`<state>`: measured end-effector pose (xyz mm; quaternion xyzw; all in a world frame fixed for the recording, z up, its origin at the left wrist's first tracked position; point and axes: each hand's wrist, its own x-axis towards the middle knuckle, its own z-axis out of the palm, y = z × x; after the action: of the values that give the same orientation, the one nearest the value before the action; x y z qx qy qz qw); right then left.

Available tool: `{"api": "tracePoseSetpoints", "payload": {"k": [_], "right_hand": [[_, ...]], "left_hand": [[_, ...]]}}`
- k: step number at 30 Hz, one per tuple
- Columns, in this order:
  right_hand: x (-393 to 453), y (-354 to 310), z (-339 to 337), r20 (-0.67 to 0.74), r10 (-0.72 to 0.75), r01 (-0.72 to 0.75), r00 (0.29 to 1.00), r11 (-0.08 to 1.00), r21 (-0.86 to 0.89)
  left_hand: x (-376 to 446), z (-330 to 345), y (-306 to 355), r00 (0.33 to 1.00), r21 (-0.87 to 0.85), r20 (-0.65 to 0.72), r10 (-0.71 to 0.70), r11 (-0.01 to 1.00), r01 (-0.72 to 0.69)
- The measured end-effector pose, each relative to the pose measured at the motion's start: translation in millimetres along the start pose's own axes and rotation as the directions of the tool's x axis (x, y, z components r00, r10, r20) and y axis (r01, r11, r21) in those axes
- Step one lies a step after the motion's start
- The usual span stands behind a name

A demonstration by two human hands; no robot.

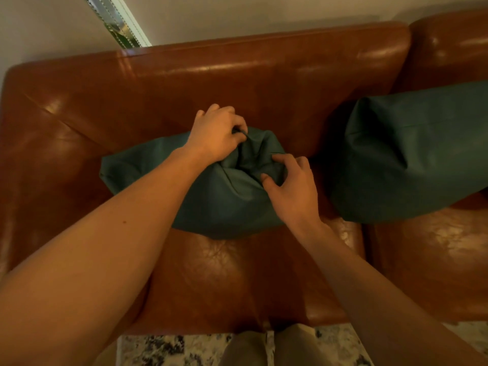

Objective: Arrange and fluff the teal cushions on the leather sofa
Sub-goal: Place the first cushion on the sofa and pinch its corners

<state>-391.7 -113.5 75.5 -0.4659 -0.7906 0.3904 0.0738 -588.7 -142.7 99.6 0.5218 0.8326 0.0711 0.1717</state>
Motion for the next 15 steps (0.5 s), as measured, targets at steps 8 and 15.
{"api": "tracePoseSetpoints", "payload": {"k": [8,15], "right_hand": [[-5,-1,-3,-0.015,-0.017,0.018,1.000,0.999,0.031],[32,-13,-19,-0.057,-0.194,0.181,0.979,0.967,-0.177]], "left_hand": [[5,-8,-7,0.966,-0.512,0.105,-0.238,0.819,0.258],[-1,-10,-4,0.967,-0.518,0.121,-0.224,0.817,0.254]]}}
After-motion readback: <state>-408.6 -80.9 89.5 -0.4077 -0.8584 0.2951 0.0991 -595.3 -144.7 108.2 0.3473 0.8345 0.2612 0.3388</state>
